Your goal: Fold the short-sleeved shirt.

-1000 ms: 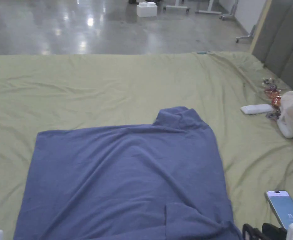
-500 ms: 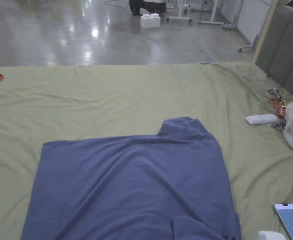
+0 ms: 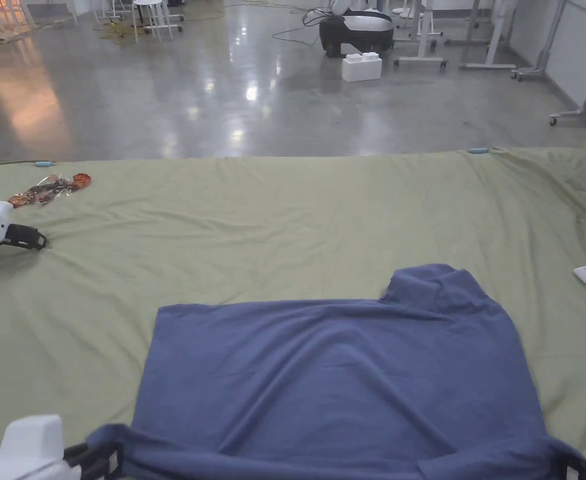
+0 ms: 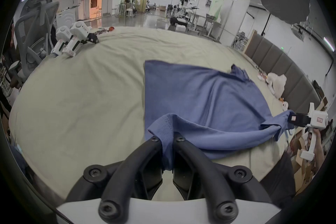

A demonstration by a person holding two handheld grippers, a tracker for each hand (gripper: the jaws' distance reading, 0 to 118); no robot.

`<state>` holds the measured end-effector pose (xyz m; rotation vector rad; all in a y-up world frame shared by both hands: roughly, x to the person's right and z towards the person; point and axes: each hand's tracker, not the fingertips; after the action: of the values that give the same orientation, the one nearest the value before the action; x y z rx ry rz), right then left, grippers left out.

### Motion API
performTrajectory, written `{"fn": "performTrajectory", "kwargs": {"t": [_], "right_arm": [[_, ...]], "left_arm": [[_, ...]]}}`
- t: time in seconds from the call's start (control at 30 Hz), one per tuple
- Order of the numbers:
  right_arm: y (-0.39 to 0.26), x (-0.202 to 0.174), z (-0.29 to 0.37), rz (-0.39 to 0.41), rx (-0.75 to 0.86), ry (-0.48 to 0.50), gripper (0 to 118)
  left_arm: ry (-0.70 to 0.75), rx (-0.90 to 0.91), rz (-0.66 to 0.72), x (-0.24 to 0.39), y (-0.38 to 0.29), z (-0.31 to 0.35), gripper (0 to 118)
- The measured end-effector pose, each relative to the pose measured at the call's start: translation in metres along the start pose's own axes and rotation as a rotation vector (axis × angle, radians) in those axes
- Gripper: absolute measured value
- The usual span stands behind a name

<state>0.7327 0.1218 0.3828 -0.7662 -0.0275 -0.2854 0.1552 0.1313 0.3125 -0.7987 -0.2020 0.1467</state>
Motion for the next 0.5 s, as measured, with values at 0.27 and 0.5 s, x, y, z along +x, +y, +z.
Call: {"fn": "performTrajectory", "kwargs": {"t": [0.27,0.5], "right_arm": [[0.083,-0.019,-0.088,-0.037,-0.004,-0.033,5],[0.104,-0.023,-0.156,-0.034,-0.114,-0.082,9]], "left_arm": [[0.014,0.008,0.039,-0.005,0.079,-0.081,5],[0.067,-0.047,0.070,-0.007,0.101,-0.137,15]]}}
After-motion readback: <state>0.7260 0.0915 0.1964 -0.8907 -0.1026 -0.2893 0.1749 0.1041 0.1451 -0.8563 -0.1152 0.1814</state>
